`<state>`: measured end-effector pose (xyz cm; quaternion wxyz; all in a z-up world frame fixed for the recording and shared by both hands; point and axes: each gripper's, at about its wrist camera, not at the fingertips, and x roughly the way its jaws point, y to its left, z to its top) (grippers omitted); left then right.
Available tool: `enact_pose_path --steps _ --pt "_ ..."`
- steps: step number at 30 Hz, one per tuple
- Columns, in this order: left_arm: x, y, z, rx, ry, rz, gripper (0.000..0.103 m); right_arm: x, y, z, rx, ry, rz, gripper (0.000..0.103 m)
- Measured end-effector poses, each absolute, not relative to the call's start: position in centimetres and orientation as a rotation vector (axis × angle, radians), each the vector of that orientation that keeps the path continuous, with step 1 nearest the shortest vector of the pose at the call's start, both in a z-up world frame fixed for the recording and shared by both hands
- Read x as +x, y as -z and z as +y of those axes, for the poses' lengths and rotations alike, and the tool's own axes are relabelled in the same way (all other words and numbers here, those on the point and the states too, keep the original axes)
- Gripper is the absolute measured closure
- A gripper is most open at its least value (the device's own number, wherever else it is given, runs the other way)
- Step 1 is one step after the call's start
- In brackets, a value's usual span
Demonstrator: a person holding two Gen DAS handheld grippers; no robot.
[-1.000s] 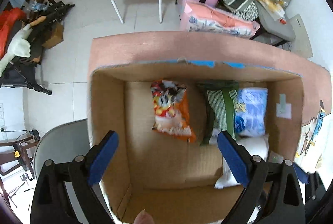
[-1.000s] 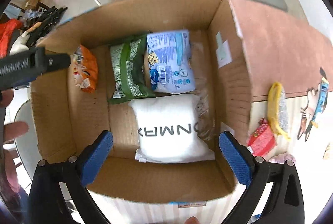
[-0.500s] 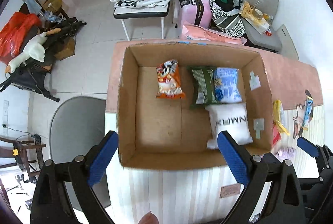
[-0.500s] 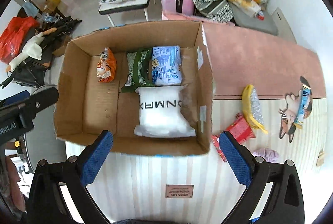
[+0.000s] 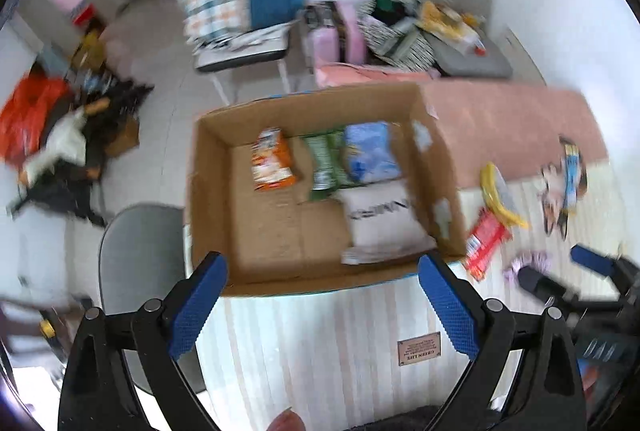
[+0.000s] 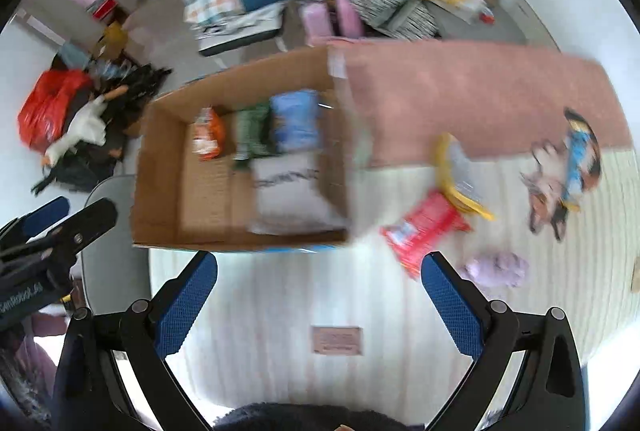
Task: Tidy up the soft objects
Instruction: 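Lift both tools out of the box toward the table, then grasp the red snack bag with the left tool while the right tool grasps the yellow-silver sponge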
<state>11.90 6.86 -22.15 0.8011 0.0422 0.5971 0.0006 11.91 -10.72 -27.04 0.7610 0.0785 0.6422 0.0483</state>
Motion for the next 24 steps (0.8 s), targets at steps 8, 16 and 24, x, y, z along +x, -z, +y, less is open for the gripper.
enact_pose_path --steps 8,16,24 --pt "15.0 30.1 -9.6 0.442 0.218 1.396 0.005 13.4 32.1 -26.3 0.263 0.098 1.508 0.000" --pt "17.0 40.3 -21.0 0.769 0.365 1.545 0.010 14.7 36.1 -34.4 0.317 0.149 1.560 0.014" --pt "18.9 48.6 -22.3 0.820 0.325 1.761 0.016 17.2 38.3 -36.2 0.375 0.073 1.602 0.030"
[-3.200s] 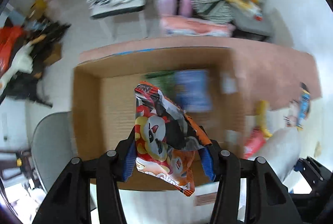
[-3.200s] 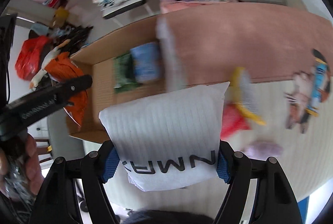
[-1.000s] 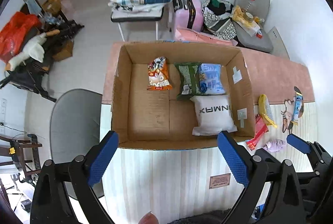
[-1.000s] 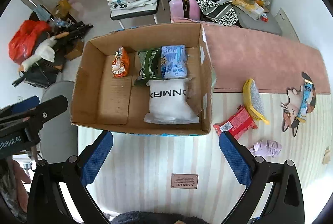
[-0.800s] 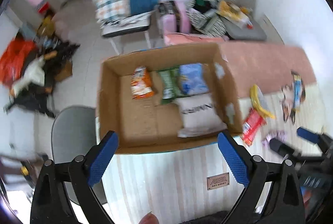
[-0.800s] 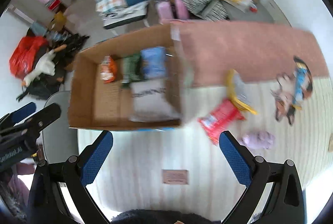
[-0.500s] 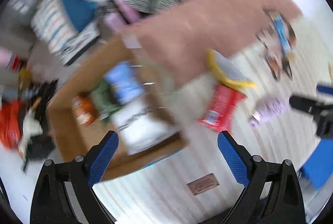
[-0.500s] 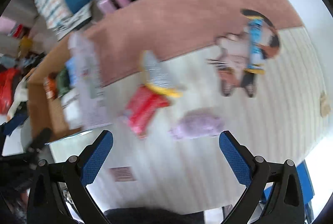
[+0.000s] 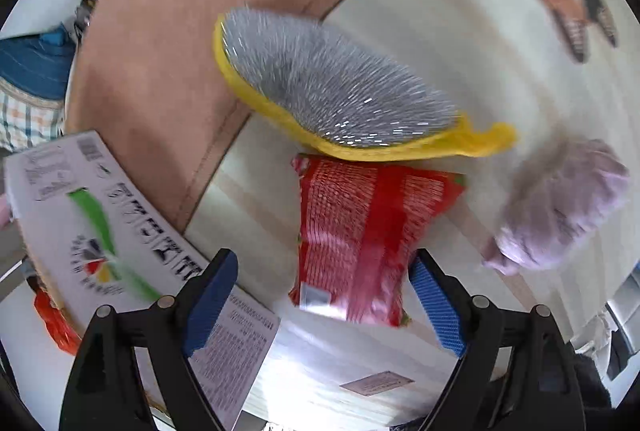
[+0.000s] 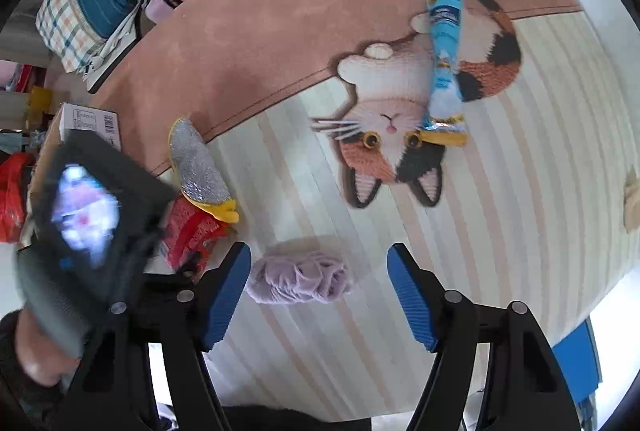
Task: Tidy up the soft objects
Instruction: 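Grasp the red snack bag with the left tool while the right tool grasps the yellow-silver sponge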
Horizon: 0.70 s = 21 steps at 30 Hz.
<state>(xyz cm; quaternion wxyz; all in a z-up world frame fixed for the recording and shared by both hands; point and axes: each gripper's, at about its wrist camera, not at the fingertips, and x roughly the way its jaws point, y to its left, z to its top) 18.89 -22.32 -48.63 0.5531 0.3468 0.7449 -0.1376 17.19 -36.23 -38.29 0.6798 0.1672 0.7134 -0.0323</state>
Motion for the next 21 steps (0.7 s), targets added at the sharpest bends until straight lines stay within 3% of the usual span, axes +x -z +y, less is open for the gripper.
enact_pose_path --steps 1,2,3,4,5,13,21 --pt "19.0 49.1 -22.2 0.799 0.321 1.784 0.016 17.8 38.5 -36.1 0.379 0.054 1.608 0.030" --pt "19.0 49.4 -22.0 0.771 0.317 1.799 0.023 18.3 38.5 -35.8 0.384 0.040 1.612 0.030" --pt "18.8 49.4 -21.8 0.737 0.313 1.813 0.031 19.1 38.8 -35.4 0.390 0.017 1.621 0.030" --pt "18.7 49.5 -21.5 0.684 0.310 1.839 0.048 20.3 39.2 -34.9 0.393 -0.014 1.638 0.030" --pt "18.5 49.4 -21.1 0.642 0.286 1.854 0.052 21.3 39.5 -34.3 0.396 -0.032 1.647 0.030" --pt "17.2 48.5 -17.2 0.287 0.113 1.906 0.056 27.7 45.5 -27.1 0.284 -0.191 1.824 0.030" --pt "17.4 48.6 -16.1 0.206 0.096 1.920 0.055 29.4 50.8 -22.1 0.257 -0.268 1.949 0.030"
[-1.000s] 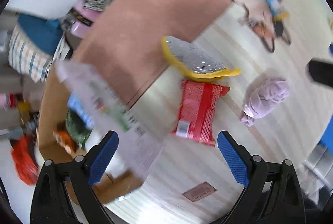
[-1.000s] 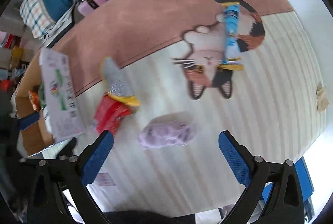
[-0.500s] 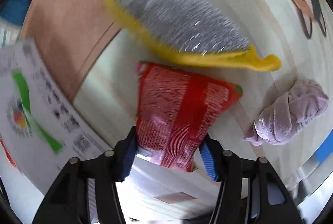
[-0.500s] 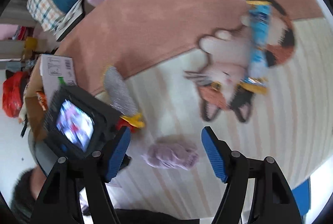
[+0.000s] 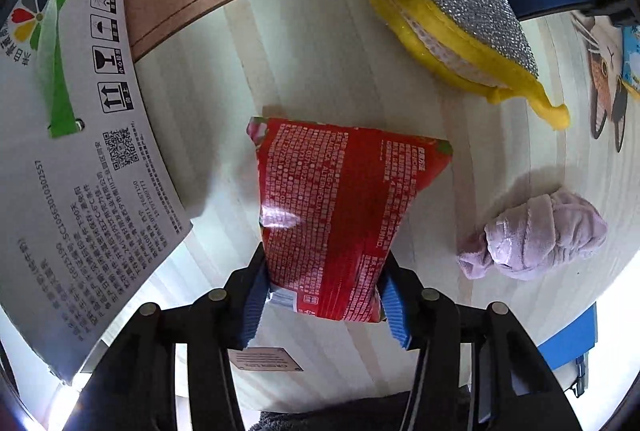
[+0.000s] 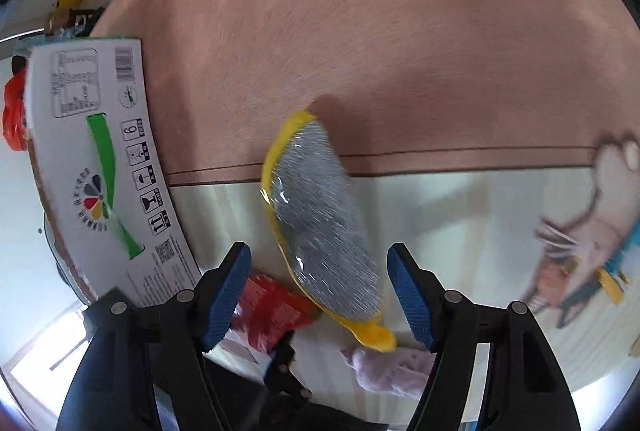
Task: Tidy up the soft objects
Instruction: 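Grasp the red snack bag with the left tool while the right tool grasps the yellow-silver sponge, then carry the bag and sponge into the box and open both tools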
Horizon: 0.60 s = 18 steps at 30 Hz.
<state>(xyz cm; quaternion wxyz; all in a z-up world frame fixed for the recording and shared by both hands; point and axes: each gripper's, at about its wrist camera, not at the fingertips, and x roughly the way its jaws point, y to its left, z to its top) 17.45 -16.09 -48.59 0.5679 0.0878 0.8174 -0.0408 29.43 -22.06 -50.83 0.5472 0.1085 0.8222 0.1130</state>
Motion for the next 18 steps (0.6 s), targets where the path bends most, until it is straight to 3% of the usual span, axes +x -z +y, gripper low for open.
enact_pose_path --steps 1,2,3,13,18 --pt "17.4 48.7 -16.0 0.208 0.098 1.920 0.056 29.4 51.3 -21.5 0.232 -0.265 1.951 0.033" --pt "17.4 48.6 -15.9 0.210 0.100 1.917 0.056 29.3 51.6 -21.2 0.207 -0.252 1.956 0.052" --pt "17.4 48.5 -15.9 0.212 0.102 1.914 0.056 29.4 51.5 -21.1 0.205 -0.247 1.945 0.055" --pt "17.7 44.9 -15.7 0.204 0.119 1.821 0.059 28.1 46.9 -28.1 0.256 -0.078 1.818 0.059" --pt "18.5 39.5 -15.4 0.136 0.175 1.731 0.060 26.4 42.6 -30.4 0.294 -0.049 1.732 0.059"
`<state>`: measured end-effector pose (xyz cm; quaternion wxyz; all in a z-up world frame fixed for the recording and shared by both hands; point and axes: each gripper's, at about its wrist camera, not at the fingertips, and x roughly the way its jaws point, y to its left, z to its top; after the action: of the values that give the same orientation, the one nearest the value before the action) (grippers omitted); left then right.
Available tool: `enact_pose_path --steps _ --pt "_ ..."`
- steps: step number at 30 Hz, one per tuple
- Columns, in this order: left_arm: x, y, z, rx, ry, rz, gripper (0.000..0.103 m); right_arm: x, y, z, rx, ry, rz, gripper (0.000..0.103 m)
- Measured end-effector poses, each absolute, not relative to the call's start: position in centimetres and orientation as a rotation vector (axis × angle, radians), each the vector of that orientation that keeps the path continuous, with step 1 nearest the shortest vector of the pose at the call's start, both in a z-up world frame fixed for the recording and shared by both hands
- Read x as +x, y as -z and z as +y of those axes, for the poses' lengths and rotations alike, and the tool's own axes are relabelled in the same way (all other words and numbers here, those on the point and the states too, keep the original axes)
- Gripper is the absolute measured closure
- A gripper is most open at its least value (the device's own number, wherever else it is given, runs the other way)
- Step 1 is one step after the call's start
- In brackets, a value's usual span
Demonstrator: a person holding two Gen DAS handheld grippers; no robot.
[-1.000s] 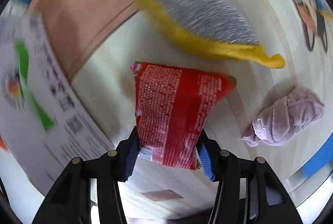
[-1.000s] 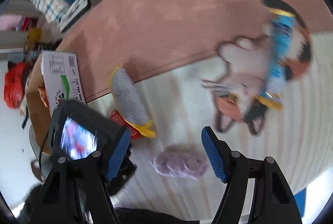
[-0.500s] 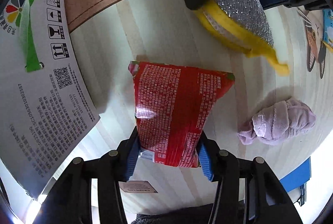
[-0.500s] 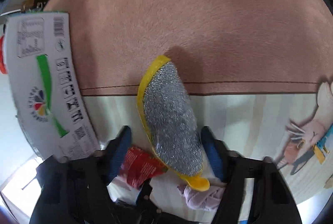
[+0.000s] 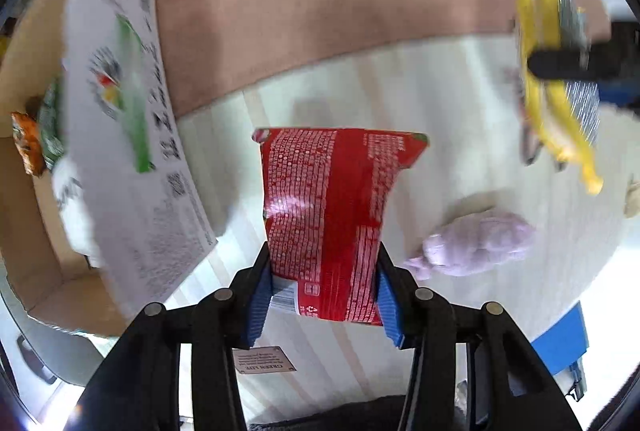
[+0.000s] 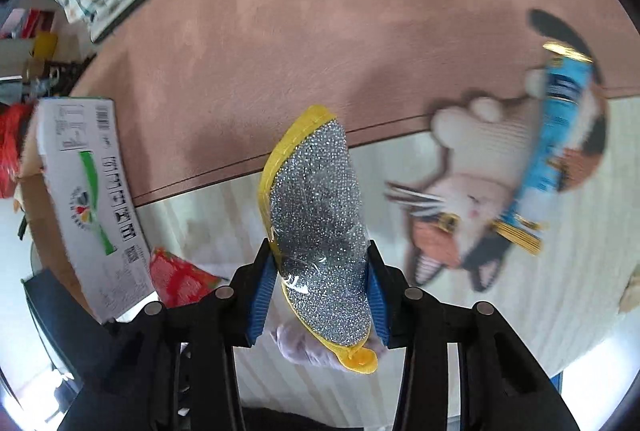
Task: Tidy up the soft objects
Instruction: 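Carry the bag and sponge into the box and open both tools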
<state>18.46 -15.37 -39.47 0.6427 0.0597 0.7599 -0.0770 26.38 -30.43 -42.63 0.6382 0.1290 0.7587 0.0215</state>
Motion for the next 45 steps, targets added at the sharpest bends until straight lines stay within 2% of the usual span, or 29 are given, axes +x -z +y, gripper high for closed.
enact_pose_path --steps 9,15,19,25,29,34,41,45 --pt "19.7 27.4 -8.4 -0.009 0.204 1.523 0.061 22.1 33.6 -26.9 0.345 -0.174 1.590 0.059" --pt "18.7 23.6 1.6 -0.090 0.111 1.446 0.061 21.0 29.6 -15.7 0.335 -0.332 1.530 0.059" --pt "17.7 24.7 8.5 -0.142 0.025 1.458 0.061 20.6 30.0 -7.3 0.353 -0.429 1.547 0.059" --pt "18.5 29.9 18.3 -0.233 -0.083 1.554 0.061 20.8 34.4 3.2 0.357 -0.461 1.628 0.059" --pt "19.5 34.0 21.7 -0.286 -0.106 1.634 0.061 21.1 38.0 7.5 0.372 -0.446 1.675 0.059" --pt "20.8 38.0 23.0 -0.331 -0.076 1.730 0.061 21.5 40.9 10.3 0.350 -0.422 1.694 0.059" --pt "21.3 40.7 22.6 -0.307 -0.054 1.809 0.060 21.3 43.2 11.9 0.280 -0.393 1.713 0.059" --pt "21.0 41.6 22.8 -0.333 -0.053 1.841 0.060 20.9 44.0 12.8 0.234 -0.386 1.745 0.053"
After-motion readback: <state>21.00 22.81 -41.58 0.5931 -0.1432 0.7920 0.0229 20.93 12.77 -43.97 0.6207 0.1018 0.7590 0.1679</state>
